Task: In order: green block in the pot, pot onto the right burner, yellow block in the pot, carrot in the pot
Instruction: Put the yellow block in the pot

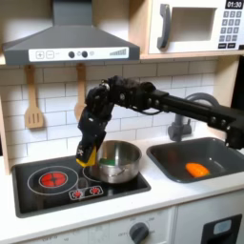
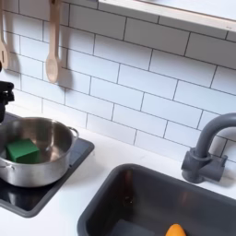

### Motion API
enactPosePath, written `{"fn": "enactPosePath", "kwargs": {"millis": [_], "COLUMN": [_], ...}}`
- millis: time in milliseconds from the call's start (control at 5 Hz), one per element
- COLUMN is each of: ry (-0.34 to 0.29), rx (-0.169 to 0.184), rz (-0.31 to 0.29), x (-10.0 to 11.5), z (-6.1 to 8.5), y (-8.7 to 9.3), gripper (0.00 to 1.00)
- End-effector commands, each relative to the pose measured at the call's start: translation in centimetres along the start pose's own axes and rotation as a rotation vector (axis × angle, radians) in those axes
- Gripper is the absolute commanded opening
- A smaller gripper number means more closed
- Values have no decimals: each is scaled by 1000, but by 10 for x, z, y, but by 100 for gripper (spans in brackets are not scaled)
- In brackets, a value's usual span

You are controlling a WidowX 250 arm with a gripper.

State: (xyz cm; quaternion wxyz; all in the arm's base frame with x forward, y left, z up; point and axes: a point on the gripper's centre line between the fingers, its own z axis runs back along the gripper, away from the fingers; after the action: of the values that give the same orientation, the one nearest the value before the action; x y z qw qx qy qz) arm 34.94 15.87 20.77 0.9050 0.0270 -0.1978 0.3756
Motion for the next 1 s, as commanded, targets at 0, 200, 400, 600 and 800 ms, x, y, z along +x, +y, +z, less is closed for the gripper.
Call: {"fn": "enactPosePath", "kwargs": {"millis": [0, 200, 400, 600, 800], "ry": [-45, -37, -25, -41, -40], "rx": [-27, -39, -60, -81, -88], "rz": [-15, -49, -92, -133, -168], "x": [7, 2, -7, -12, -17], "z": [12, 12, 11, 19, 20], "y": [-14, -24, -40, -51, -55], "gripper": [0, 0, 0, 0, 0]}}
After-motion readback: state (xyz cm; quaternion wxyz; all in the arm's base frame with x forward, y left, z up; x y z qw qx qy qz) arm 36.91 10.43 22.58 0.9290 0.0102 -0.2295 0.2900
